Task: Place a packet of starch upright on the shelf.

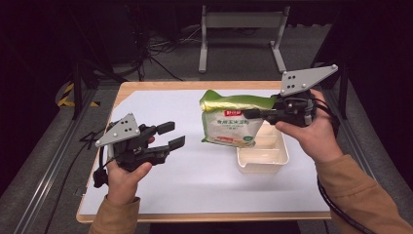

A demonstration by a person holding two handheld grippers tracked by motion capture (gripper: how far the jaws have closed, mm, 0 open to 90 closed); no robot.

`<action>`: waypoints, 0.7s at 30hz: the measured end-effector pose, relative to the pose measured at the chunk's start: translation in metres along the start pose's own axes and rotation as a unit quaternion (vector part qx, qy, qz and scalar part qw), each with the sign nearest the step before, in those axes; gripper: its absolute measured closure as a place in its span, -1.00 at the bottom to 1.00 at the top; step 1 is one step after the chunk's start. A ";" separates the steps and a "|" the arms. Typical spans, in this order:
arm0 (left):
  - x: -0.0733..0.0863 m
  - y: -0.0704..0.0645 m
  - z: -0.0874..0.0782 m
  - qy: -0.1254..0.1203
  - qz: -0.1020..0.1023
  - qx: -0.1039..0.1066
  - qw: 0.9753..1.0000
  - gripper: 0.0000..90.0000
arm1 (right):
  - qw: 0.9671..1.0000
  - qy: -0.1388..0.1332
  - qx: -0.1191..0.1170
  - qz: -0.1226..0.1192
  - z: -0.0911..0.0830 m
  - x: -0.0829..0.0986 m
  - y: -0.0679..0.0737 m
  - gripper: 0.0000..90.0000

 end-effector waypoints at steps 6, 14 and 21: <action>0.004 0.004 -0.007 0.010 -0.008 -0.007 1.000 0.01 | 1.000 0.005 0.014 -0.008 -0.006 -0.001 -0.013 0.88; 0.007 0.012 -0.019 0.007 -0.023 -0.031 0.999 0.00 | 0.999 0.008 0.044 -0.015 -0.012 0.004 -0.041 0.88; 0.010 0.020 -0.022 0.007 -0.032 -0.039 0.999 -0.01 | 0.998 0.008 0.066 -0.019 -0.016 0.007 -0.064 0.88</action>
Point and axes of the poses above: each handheld gripper's, and its own axes: z roughly forward along the jaws, x roughly out of its underside, y roughly to its left, the point moved 4 cm from there along z, roughly forward along the jaws, and after that the axes turned 14 degrees about -y, right-handed, at the moved point
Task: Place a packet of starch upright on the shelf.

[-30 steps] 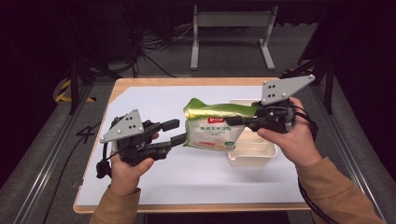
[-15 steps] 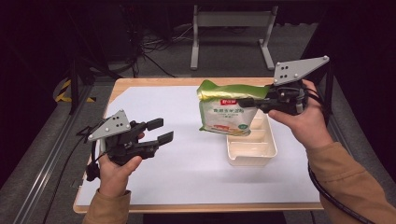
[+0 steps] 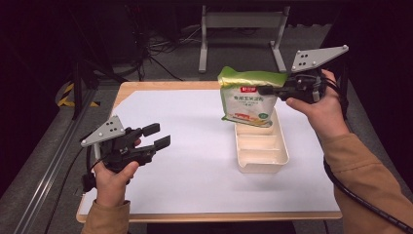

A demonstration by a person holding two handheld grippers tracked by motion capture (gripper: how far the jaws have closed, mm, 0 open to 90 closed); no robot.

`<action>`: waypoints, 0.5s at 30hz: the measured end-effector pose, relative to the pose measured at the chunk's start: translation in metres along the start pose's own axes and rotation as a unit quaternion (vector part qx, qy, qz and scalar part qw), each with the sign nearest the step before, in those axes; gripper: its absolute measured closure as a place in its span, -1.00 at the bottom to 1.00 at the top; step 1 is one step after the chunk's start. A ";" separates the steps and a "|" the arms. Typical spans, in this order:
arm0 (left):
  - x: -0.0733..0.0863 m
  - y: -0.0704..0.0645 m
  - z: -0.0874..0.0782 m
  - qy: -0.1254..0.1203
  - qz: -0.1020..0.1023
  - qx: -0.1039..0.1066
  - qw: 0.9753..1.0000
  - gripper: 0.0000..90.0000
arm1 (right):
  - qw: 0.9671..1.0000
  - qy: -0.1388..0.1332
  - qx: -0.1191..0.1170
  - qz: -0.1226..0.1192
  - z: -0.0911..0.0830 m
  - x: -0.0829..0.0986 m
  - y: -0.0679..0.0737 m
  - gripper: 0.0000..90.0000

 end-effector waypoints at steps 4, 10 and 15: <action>0.002 0.002 -0.003 0.004 -0.005 -0.005 1.000 -0.01 | 1.000 0.000 0.009 -0.001 0.001 0.003 -0.010 0.88; 0.005 0.008 -0.008 0.004 -0.013 -0.015 1.000 -0.04 | 1.000 -0.006 0.013 -0.003 0.003 0.009 -0.023 0.88; 0.008 0.011 -0.009 0.009 -0.019 -0.017 1.000 -0.06 | 1.000 -0.010 0.011 -0.015 0.007 0.018 -0.033 0.88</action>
Point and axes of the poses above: each handheld gripper's, and its own axes: z roughly forward along the jaws, x roughly out of its underside, y roughly to its left, the point moved 4 cm from there along z, roughly forward along the jaws, and after that the axes turned 14 degrees about -y, right-handed, at the moved point
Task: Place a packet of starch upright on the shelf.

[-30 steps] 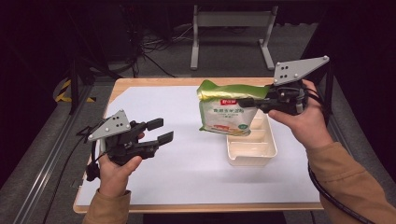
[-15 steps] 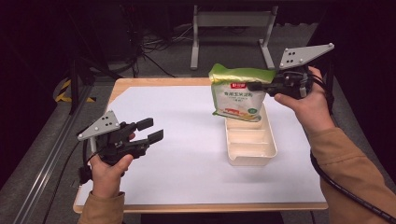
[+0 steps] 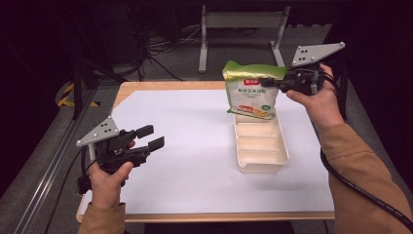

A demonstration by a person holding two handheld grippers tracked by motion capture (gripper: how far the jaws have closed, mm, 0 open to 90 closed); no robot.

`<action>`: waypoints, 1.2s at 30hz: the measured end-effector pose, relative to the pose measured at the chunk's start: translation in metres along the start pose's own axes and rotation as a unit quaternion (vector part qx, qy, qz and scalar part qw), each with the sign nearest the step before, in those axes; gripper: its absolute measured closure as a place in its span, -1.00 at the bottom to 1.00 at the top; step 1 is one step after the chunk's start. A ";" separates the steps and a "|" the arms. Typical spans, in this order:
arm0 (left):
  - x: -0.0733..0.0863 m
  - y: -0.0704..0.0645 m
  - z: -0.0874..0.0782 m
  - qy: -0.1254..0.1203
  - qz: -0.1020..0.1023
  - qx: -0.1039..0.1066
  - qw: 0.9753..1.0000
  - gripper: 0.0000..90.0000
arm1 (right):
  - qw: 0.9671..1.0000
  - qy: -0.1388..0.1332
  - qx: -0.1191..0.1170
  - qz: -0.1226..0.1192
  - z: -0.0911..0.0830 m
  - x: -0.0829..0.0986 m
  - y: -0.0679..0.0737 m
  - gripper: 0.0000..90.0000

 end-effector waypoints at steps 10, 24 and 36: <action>0.003 0.004 0.001 0.002 -0.006 -0.001 1.000 -0.06 | 1.000 0.000 0.002 -0.009 0.003 0.017 -0.014 0.88; 0.007 0.010 0.001 0.008 -0.013 -0.004 1.000 -0.07 | 1.000 0.013 0.000 0.006 0.013 0.045 -0.032 0.88; 0.013 0.016 -0.003 0.016 -0.027 -0.015 0.999 -0.12 | 0.999 0.029 0.011 0.022 0.019 0.067 -0.047 0.88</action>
Point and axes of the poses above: each handheld gripper's, and its own axes: z roughly forward along the jaws, x roughly out of its underside, y roughly to its left, the point moved 4 cm from there along z, roughly forward along the jaws, and after that the axes turned 14 degrees about -y, right-handed, at the moved point
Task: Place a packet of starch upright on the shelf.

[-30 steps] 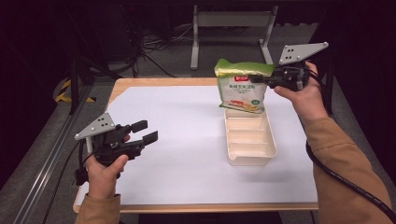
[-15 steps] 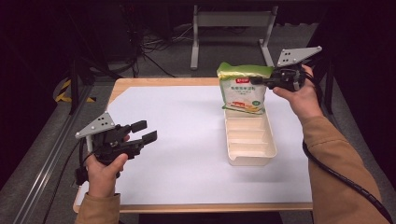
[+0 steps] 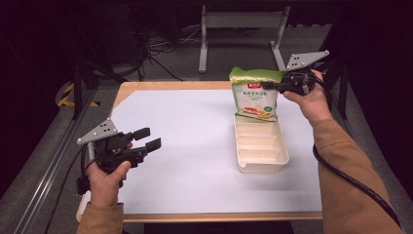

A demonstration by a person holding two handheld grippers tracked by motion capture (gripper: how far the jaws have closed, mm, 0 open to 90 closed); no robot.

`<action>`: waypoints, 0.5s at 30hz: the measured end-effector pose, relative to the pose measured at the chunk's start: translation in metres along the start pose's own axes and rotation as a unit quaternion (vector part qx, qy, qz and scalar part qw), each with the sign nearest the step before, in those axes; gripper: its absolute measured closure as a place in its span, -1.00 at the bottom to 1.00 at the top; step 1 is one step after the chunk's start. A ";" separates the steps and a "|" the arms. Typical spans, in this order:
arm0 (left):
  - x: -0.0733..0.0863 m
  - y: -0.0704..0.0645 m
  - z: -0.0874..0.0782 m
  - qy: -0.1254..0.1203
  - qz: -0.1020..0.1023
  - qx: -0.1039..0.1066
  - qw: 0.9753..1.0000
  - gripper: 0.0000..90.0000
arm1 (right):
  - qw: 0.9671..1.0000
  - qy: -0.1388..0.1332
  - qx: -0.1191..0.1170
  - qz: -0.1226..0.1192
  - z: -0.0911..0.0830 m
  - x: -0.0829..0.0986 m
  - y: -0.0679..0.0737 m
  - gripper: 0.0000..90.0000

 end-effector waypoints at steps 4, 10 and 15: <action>0.001 0.000 -0.001 0.002 -0.001 -0.001 1.000 -0.13 | 1.000 0.003 0.001 -0.003 0.003 0.004 -0.001 0.88; 0.002 0.002 0.000 0.006 -0.002 -0.003 1.000 -0.14 | 1.000 0.010 0.001 -0.006 0.007 0.010 0.000 0.88; 0.003 0.003 0.000 0.007 -0.005 -0.002 1.000 -0.14 | 1.000 0.014 -0.001 -0.003 0.012 0.017 0.000 0.88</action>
Point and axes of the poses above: each handheld gripper's, and its own axes: z roughly forward along the jaws, x roughly out of its underside, y roughly to its left, the point moved 4 cm from there along z, roughly forward along the jaws, and after that the axes turned 14 degrees about -y, right-handed, at the moved point
